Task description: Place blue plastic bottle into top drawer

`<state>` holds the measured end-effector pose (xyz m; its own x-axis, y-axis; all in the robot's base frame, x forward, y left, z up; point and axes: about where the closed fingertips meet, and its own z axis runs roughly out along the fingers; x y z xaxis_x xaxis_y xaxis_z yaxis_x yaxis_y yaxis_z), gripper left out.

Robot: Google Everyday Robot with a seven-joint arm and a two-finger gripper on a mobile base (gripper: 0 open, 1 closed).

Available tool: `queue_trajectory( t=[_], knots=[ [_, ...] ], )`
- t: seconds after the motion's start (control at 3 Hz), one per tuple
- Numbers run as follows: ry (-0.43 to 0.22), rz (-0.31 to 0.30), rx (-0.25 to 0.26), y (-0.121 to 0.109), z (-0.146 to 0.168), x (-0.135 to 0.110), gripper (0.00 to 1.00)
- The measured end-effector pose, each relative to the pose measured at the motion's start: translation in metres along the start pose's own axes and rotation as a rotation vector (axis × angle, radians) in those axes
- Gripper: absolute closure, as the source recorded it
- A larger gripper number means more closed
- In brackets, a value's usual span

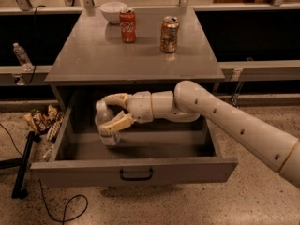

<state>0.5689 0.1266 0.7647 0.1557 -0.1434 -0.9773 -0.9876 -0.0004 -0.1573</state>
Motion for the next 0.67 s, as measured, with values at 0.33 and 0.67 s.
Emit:
queue_trajectory(
  t=[0.33,0.67],
  knots=[
    [0.000,0.014,0.019,-0.008,0.005,-0.002,0.00],
    [-0.021,0.051,0.086,-0.020,-0.007,-0.005,0.00]
  ],
)
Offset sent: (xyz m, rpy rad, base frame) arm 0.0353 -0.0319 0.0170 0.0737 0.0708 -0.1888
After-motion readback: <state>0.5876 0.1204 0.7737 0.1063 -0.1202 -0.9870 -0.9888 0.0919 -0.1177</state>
